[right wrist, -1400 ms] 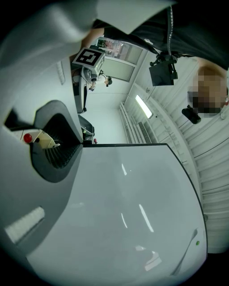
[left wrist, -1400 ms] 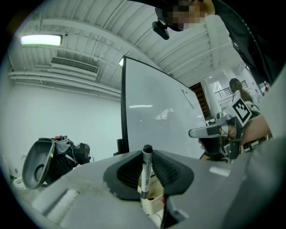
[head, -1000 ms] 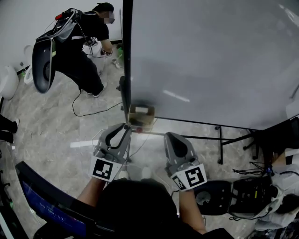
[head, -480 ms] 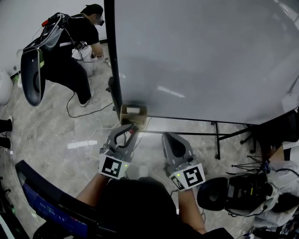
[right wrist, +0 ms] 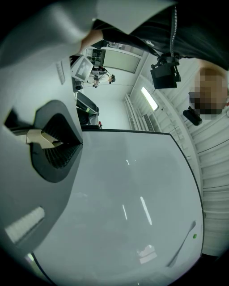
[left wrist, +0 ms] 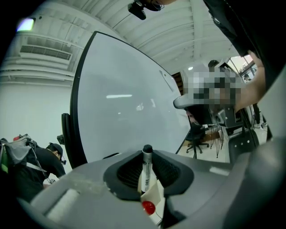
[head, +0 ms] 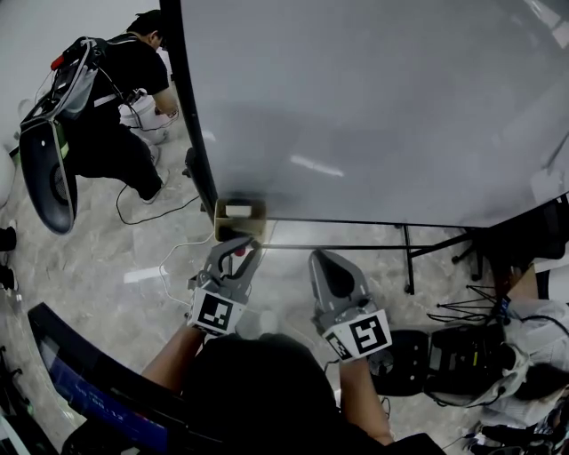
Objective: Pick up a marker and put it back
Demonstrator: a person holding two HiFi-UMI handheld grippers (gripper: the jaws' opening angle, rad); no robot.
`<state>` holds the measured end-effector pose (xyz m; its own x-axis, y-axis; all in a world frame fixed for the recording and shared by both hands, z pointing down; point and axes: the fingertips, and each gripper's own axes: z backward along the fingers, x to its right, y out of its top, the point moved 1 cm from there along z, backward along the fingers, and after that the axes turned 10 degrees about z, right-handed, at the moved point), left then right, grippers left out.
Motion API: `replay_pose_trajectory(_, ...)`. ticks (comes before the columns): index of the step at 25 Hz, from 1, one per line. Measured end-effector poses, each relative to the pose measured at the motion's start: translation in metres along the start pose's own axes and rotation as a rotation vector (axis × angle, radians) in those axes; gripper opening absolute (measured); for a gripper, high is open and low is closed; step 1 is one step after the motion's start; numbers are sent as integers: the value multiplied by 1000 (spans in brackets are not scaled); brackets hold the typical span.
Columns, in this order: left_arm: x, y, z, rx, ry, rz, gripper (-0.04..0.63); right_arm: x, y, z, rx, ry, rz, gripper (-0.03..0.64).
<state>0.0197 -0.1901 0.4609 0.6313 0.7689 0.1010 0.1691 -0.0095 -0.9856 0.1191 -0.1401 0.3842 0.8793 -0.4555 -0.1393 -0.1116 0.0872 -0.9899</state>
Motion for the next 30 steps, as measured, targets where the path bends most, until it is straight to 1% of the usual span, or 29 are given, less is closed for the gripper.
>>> replay_pose_trajectory(6,2,-22,-7,-65,4,1,72,9,1,5,-6,-5,-4,9)
replay_pose_trajectory(10,1,-30,-12,-93,3,-39,72,15,0,4,-8,-5,-6,9)
replay_pose_trajectory(16,5,-35,-20,-129,-10,-60,74,23,1,3,-8,-5,-13,9)
replay_pose_trajectory(26,15,-34,-23,-136,-28,-67,82,29,4,5,-3,-16,-17,9)
replay_pose_trajectory(30,16,-34,-23,-139,-33,-64,97,29,5,6,-2,-20,-17,9)
